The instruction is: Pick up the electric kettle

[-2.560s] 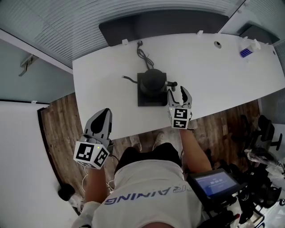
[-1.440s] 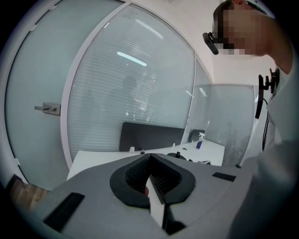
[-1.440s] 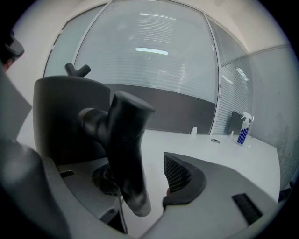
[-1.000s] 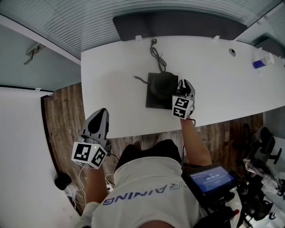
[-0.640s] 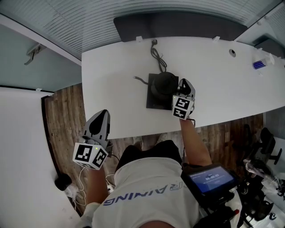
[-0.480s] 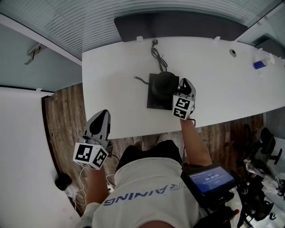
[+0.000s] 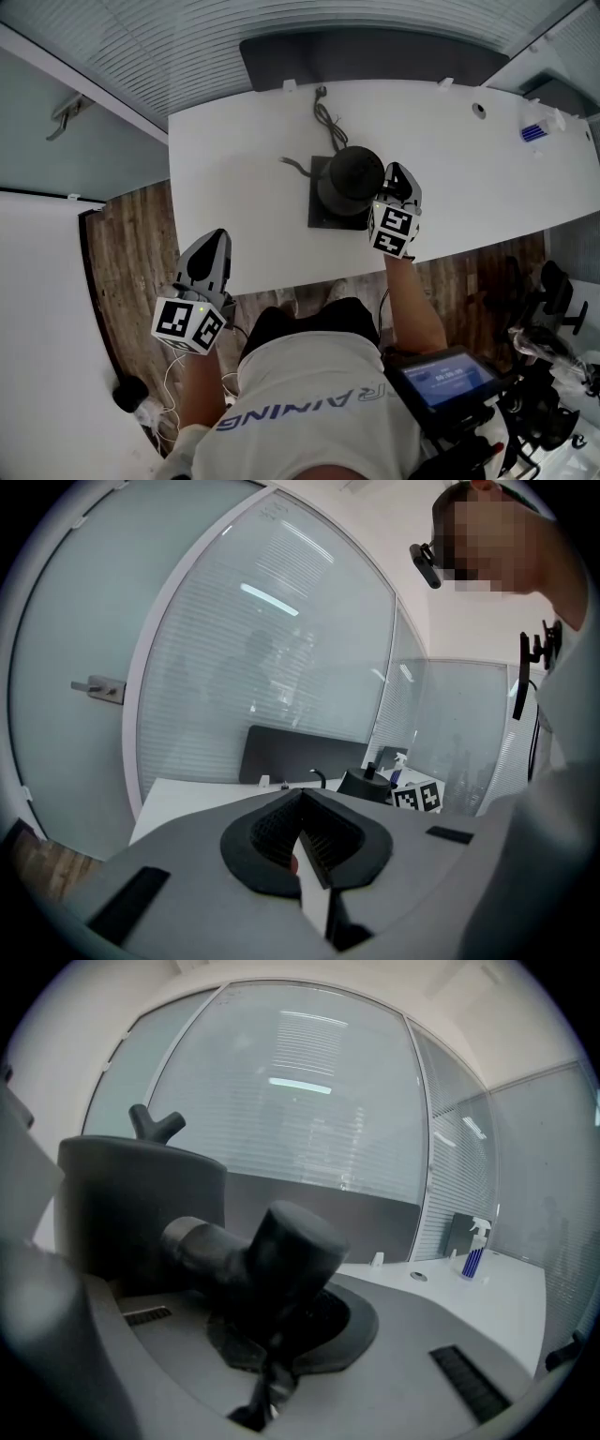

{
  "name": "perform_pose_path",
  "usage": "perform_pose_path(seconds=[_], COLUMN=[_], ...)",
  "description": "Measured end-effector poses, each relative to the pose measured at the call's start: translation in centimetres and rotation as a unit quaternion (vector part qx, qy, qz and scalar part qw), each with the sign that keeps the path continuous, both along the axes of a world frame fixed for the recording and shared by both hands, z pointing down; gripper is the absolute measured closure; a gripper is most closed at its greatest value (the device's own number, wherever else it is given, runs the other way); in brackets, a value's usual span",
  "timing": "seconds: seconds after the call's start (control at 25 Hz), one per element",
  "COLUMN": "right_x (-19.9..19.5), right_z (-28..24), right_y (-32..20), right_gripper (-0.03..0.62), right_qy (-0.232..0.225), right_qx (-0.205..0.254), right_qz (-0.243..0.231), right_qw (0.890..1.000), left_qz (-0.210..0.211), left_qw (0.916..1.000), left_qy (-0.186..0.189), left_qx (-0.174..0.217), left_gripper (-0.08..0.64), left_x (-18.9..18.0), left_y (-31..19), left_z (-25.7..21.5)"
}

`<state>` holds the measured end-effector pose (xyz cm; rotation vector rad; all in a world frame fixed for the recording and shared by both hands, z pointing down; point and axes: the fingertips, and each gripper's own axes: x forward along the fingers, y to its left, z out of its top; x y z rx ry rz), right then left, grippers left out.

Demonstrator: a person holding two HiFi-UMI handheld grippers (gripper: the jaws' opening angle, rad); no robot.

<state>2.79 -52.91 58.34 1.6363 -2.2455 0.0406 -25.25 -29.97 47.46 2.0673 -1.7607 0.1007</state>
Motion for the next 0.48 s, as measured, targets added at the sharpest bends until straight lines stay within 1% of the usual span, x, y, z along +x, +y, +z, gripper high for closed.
perform_pose_path(seconds=[0.08, 0.24, 0.4, 0.48], right_x=[0.3, 1.3, 2.1, 2.5], right_z=[-0.9, -2.4, -3.3, -4.0], right_y=[1.2, 4.4, 8.5, 10.5], right_gripper=[0.581, 0.582, 0.582, 0.581], right_qy=[0.003, 0.015, 0.016, 0.018], right_qx=[-0.011, -0.019, -0.035, -0.041], right_qz=[0.006, 0.025, 0.046, 0.053], right_qw=[1.000, 0.999, 0.998, 0.998], left_qz=[0.011, 0.044, 0.091, 0.116], left_qw=[0.9999, 0.9986, 0.9956, 0.9930], left_qy=[0.009, 0.020, 0.000, -0.001], left_qx=[0.007, 0.020, 0.021, 0.024], left_gripper=[0.548, 0.548, 0.548, 0.548], left_x=[-0.2, -0.5, -0.3, 0.2], left_y=[0.0, 0.1, 0.3, 0.3], left_z=[-0.2, -0.4, -0.1, -0.1])
